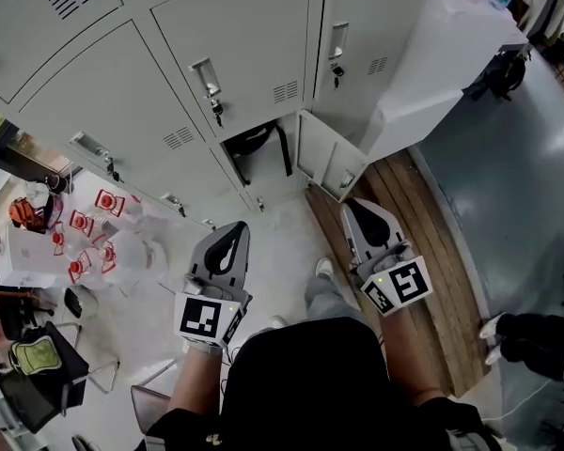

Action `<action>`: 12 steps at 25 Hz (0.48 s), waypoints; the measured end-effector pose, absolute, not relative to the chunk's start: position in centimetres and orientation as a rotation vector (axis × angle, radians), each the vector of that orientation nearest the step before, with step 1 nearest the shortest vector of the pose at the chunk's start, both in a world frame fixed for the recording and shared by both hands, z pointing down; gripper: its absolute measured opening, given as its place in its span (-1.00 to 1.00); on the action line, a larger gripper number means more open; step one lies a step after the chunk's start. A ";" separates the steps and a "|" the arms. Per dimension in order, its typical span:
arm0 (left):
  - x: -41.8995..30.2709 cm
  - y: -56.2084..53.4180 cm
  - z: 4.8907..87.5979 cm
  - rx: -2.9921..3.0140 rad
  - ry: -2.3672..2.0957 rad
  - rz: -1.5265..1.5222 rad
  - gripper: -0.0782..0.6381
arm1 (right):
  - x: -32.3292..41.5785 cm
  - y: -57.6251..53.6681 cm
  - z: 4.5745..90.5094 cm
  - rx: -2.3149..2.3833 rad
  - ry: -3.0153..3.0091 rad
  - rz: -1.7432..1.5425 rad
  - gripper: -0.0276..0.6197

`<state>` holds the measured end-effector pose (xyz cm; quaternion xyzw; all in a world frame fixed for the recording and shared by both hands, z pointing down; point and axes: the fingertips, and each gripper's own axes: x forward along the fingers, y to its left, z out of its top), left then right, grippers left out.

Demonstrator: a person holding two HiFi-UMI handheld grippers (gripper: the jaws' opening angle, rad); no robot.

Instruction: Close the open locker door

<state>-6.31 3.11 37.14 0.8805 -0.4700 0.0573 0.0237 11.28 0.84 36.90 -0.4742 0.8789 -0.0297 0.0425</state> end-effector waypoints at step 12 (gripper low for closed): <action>-0.8 -6.1 38.9 2.570 -1.616 0.304 -0.72 | 18.6 -12.9 41.1 -1.309 2.844 -0.239 -0.81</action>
